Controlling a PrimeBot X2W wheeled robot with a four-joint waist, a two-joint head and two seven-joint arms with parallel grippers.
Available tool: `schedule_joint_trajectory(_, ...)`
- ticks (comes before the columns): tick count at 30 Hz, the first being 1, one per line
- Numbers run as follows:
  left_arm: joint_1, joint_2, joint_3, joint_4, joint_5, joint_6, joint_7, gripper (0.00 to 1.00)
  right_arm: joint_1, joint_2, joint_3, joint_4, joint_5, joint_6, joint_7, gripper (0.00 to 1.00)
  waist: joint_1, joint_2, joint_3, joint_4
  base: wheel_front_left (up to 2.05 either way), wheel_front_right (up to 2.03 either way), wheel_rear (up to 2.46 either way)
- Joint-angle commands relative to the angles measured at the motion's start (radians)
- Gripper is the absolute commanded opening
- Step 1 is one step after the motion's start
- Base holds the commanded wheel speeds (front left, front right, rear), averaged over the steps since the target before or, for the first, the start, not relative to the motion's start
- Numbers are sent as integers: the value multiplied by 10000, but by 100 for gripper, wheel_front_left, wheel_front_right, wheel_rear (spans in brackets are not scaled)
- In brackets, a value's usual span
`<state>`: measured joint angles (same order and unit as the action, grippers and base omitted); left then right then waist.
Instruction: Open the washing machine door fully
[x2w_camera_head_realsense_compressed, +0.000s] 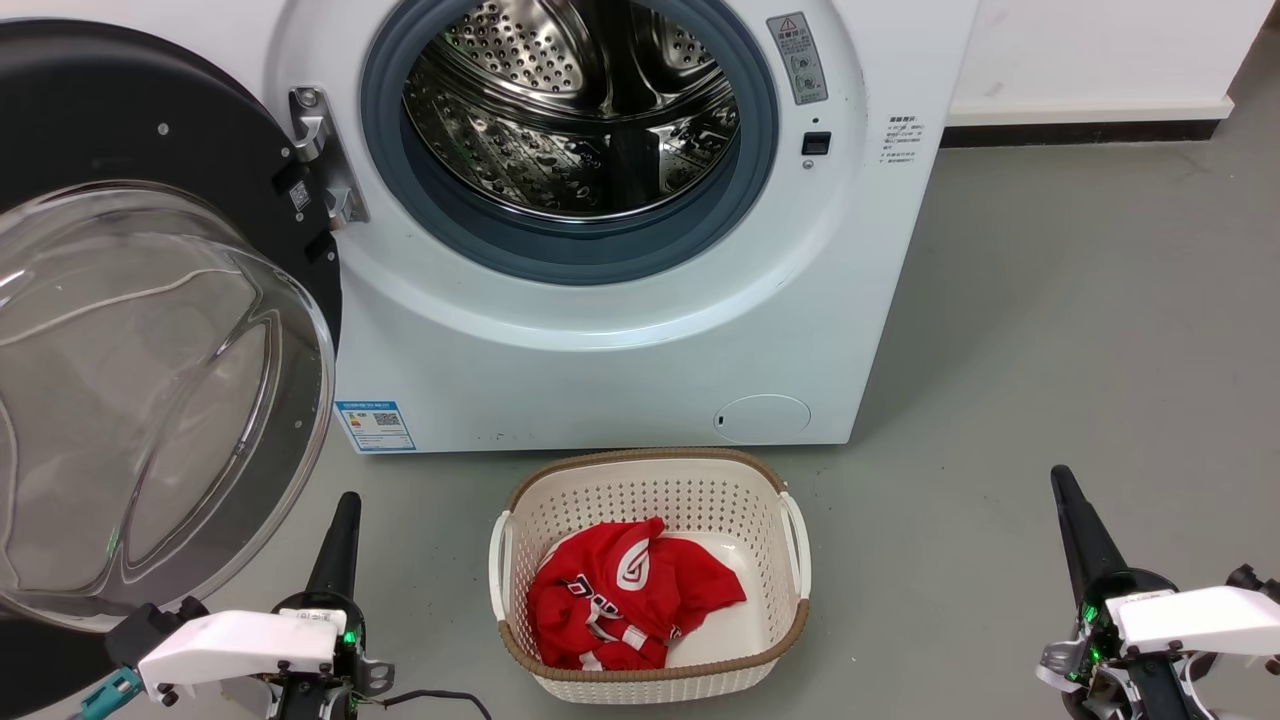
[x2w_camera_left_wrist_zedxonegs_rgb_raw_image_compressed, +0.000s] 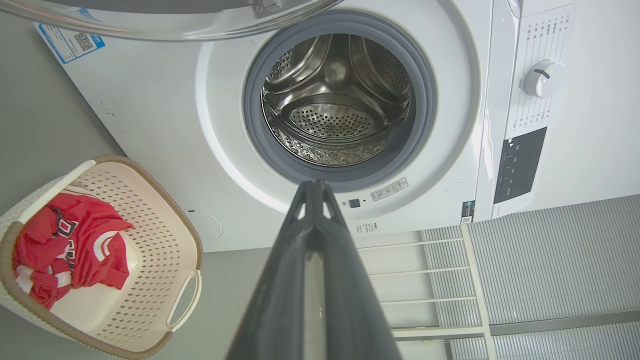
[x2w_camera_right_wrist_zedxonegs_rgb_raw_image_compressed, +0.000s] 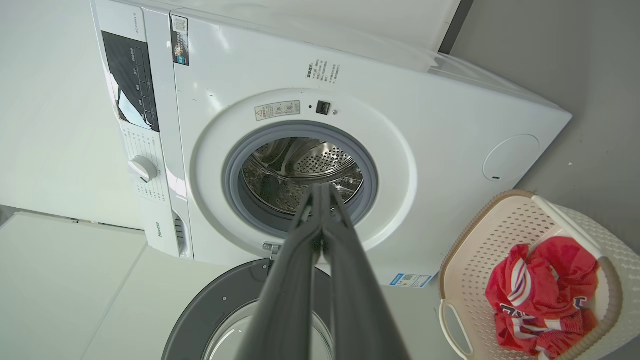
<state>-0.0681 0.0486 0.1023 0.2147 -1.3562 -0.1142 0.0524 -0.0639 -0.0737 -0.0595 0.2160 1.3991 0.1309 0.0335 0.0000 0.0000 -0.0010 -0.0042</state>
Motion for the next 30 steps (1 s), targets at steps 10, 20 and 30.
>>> schedule_joint_trajectory(10, -278, 25, 64, 103, -953, -101, 245, 0, -322, -17, -106, 82, 899, -2, 215, 0, 0, 0, 13, 13, 0, 0, 0)
schedule_joint_trajectory(20, -397, 25, 102, 216, -1729, -138, 430, 0, -421, 6, -180, 187, 1620, -3, 396, 0, 0, 0, 25, 26, 0, 0, 0)
schedule_joint_trajectory(30, -444, 25, 135, 316, -2456, -181, 611, 0, -464, 29, -252, 278, 2291, -2, 561, 0, 0, 0, 38, 39, 0, 0, 0)
